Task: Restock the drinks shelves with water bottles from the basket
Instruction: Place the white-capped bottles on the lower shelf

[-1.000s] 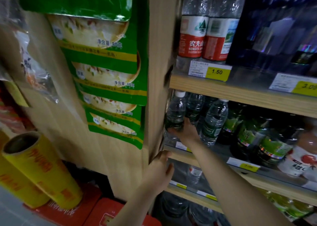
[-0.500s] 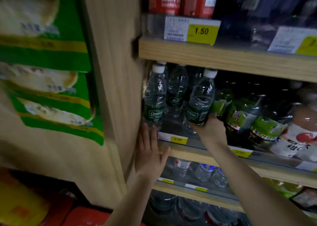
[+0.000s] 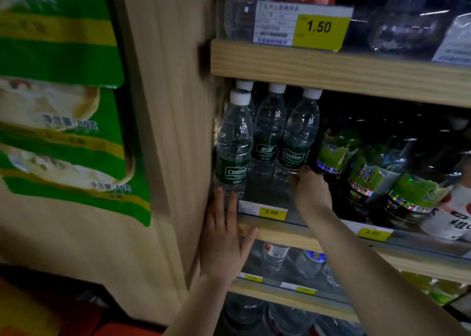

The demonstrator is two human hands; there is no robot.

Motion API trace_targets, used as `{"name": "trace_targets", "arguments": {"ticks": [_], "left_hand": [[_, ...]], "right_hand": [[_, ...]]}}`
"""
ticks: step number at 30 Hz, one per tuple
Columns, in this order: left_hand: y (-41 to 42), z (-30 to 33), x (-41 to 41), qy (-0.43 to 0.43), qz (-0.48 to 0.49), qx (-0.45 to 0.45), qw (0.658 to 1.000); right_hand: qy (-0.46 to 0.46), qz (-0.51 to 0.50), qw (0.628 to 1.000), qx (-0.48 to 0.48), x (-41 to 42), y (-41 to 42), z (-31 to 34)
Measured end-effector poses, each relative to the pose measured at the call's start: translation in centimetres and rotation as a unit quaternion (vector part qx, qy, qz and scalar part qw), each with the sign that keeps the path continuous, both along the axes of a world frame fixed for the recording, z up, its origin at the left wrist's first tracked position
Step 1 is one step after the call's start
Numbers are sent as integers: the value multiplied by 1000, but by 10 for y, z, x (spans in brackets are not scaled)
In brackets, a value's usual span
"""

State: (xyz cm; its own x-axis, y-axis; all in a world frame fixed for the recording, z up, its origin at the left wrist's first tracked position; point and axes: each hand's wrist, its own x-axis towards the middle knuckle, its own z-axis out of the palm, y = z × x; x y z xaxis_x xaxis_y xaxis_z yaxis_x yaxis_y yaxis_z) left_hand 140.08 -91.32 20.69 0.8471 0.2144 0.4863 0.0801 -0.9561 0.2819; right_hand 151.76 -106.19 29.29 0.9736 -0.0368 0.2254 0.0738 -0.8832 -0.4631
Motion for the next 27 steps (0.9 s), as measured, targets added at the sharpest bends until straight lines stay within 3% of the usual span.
{"name": "trace_targets", "arguments": {"ticks": [2, 8, 12, 20, 24, 27], "left_hand": [[1, -1, -2, 2, -6, 2, 1000], [1, -4, -7, 27, -11, 7, 1000], [2, -3, -8, 39, 4, 23, 999], [1, -1, -9, 30, -1, 5, 1000], [-10, 10, -31, 56, -24, -37, 997], [-28, 9, -61, 52, -117, -56, 990]], "right_hand": [[-12, 20, 999, 36, -9, 0, 3], [-30, 235, 961, 142, -37, 57, 17], [-23, 220, 958, 183, -30, 75, 12], [-7, 211, 961, 178, -29, 76, 10], [-1, 188, 970, 155, -61, 34, 26], [9, 163, 976, 140, -104, -31, 19]]}}
